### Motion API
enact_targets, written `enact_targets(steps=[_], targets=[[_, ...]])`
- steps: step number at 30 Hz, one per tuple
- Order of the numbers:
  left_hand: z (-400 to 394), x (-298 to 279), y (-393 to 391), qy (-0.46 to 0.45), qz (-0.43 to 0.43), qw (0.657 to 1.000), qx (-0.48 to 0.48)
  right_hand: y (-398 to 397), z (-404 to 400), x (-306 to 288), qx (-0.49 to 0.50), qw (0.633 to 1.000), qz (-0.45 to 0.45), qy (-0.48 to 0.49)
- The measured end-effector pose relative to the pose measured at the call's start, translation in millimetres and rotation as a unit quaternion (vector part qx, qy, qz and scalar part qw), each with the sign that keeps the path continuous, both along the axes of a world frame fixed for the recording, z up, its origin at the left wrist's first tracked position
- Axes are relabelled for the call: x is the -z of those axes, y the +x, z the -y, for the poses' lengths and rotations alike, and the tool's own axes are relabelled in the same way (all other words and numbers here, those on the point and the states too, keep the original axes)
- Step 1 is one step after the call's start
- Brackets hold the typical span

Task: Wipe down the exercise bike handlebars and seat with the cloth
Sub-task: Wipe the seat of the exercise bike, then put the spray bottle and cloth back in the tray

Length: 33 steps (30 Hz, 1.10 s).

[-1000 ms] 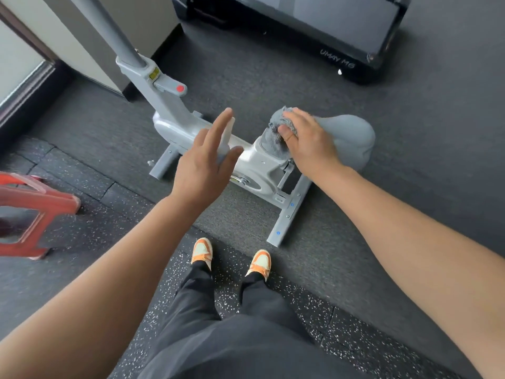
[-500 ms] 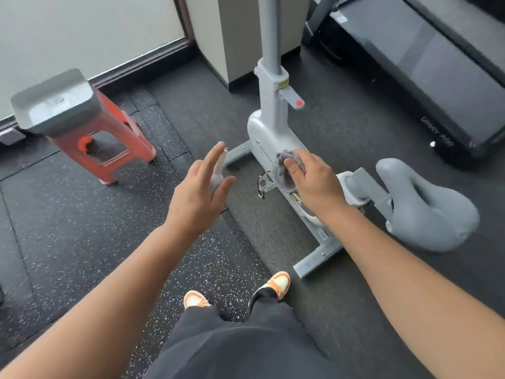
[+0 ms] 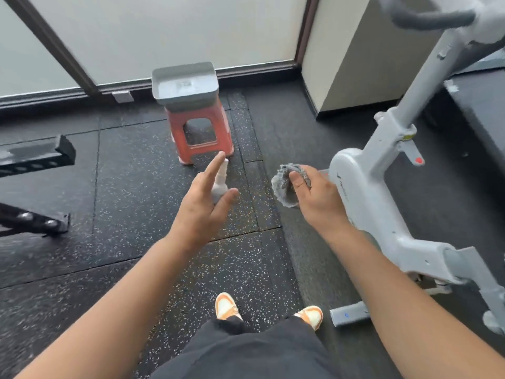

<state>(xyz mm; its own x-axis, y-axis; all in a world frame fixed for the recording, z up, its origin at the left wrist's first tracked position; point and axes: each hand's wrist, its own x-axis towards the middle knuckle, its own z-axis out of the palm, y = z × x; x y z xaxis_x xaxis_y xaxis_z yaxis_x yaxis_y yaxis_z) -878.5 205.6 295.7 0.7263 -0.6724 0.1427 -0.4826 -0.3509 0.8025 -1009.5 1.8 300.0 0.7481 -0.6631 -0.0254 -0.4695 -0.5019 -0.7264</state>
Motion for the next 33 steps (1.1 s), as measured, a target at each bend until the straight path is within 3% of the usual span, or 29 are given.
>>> enact_targets(steps=[6, 13, 16, 21, 29, 33], targets=[[-48, 7, 63, -0.011, 0.018, 0.999, -0.045, 88, -45, 0, -0.049, 0.999, 0.009, 0.005], [-49, 15, 136, -0.020, 0.000, 0.994, -0.106, 179, -43, 9, -0.099, 0.995, -0.008, 0.028], [-37, 18, 172, -0.004, -0.034, 0.991, -0.132, 222, -28, 16, -0.118, 0.992, -0.019, 0.041], [1, 14, 240, 0.011, -0.019, 0.988, -0.150, 299, 4, 15, -0.156, 0.985, -0.015, 0.076], [66, 8, 350, -0.045, -0.131, 0.969, -0.205, 410, 68, 6, -0.194, 0.978, -0.028, 0.077], [90, 15, 408, -0.031, -0.157, 0.964, -0.213, 464, 92, 10, -0.196, 0.977, -0.034, 0.077]])
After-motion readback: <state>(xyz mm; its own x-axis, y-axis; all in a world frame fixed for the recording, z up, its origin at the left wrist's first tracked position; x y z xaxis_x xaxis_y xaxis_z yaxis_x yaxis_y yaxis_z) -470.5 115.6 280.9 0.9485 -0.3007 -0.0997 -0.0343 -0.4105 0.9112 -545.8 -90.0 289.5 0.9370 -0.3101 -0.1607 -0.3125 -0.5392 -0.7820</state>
